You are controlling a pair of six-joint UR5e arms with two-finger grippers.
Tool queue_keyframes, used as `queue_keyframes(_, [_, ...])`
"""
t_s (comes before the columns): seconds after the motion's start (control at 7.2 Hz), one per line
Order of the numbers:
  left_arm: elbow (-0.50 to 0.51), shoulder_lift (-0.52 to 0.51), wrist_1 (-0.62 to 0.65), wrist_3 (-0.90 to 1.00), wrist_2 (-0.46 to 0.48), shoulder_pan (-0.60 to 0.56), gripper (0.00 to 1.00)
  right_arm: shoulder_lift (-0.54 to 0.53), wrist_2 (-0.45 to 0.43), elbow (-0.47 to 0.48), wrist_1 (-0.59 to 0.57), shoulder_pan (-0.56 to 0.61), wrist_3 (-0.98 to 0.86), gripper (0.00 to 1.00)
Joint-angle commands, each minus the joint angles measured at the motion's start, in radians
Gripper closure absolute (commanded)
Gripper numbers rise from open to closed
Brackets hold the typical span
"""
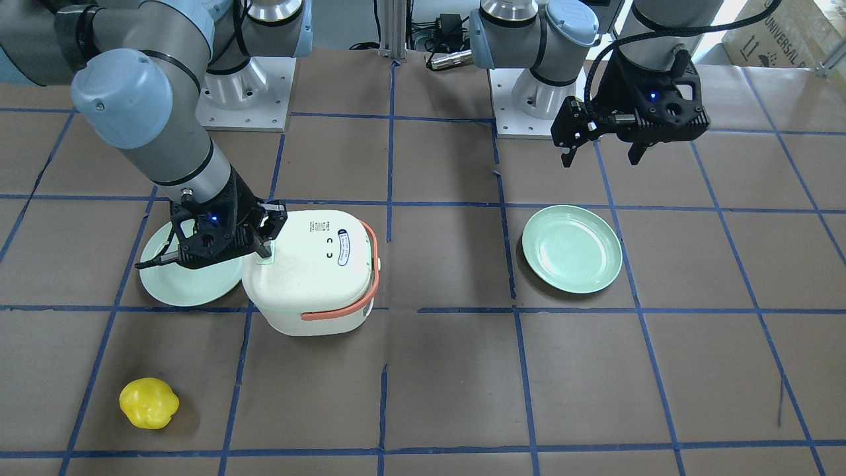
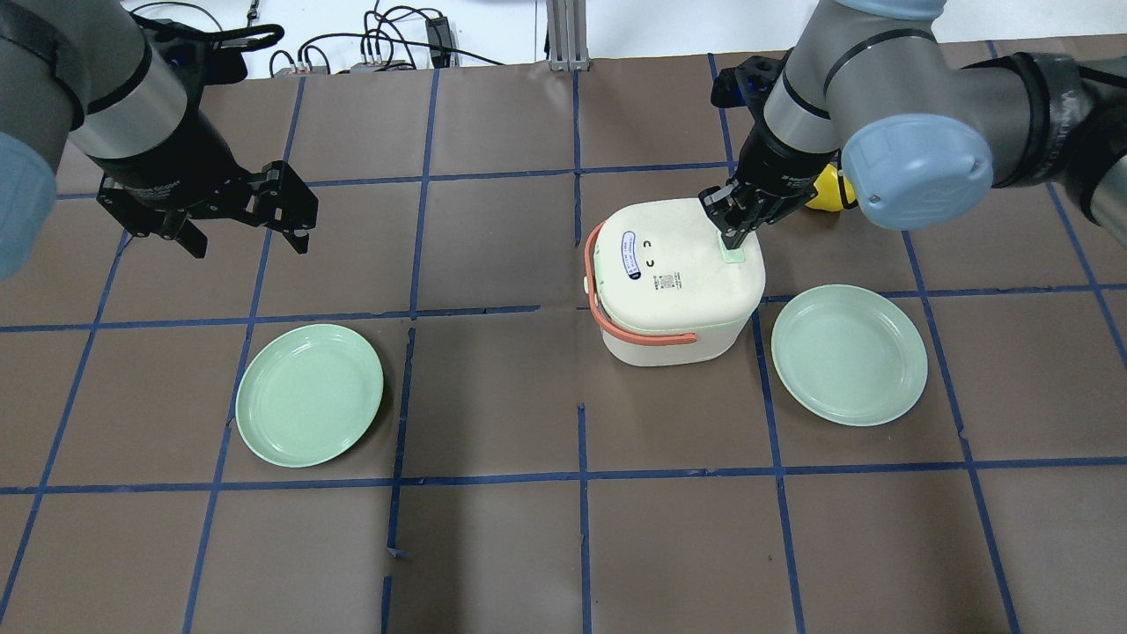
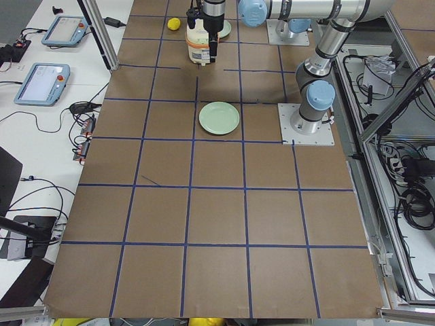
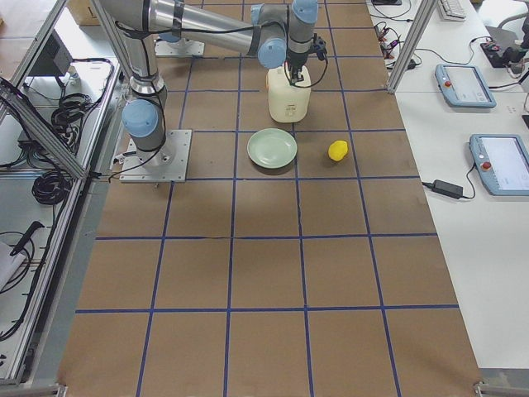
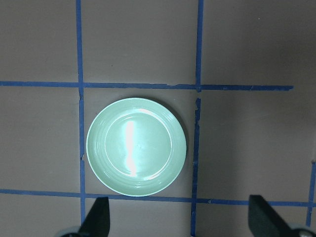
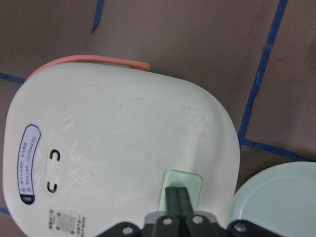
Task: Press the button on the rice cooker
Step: 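Press down on the green button with the right gripper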
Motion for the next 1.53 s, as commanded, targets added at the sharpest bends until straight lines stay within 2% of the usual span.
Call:
queue_keyframes(0.0, [0.0, 0.0, -0.001, 0.0, 0.0, 0.0, 0.0, 0.002, 0.0, 0.01, -0.015, 0.0, 0.0, 0.95])
queue_keyframes(0.56, [-0.002, 0.0, 0.0, 0.0, 0.0, 0.0, 0.0, 0.002, -0.001, 0.013, -0.039, 0.0, -0.002, 0.95])
queue_keyframes(0.69, [0.0, 0.0, 0.0, 0.0, 0.0, 0.0, 0.0, -0.006, -0.001, 0.009, -0.031, 0.0, -0.002, 0.91])
queue_keyframes(0.83, [0.0, 0.0, 0.0, 0.0, 0.0, 0.0, 0.0, -0.017, -0.003, 0.007, -0.029, 0.0, 0.0, 0.8])
queue_keyframes(0.97, [0.0, 0.0, -0.001, 0.0, 0.0, 0.0, 0.0, -0.024, -0.004, -0.013, -0.022, 0.0, 0.002, 0.55])
queue_keyframes(1.11, [0.0, 0.0, -0.001, 0.0, 0.0, 0.0, 0.0, -0.028, -0.001, -0.017, -0.025, 0.0, 0.005, 0.2])
queue_keyframes(1.25, [0.0, 0.0, 0.0, 0.0, 0.0, 0.0, 0.0, -0.037, -0.001, -0.027, -0.025, 0.001, 0.023, 0.01])
queue_keyframes(1.39, [0.0, 0.0, 0.0, 0.0, 0.0, 0.0, 0.0, -0.057, -0.006, -0.033, -0.023, 0.002, 0.029, 0.0])
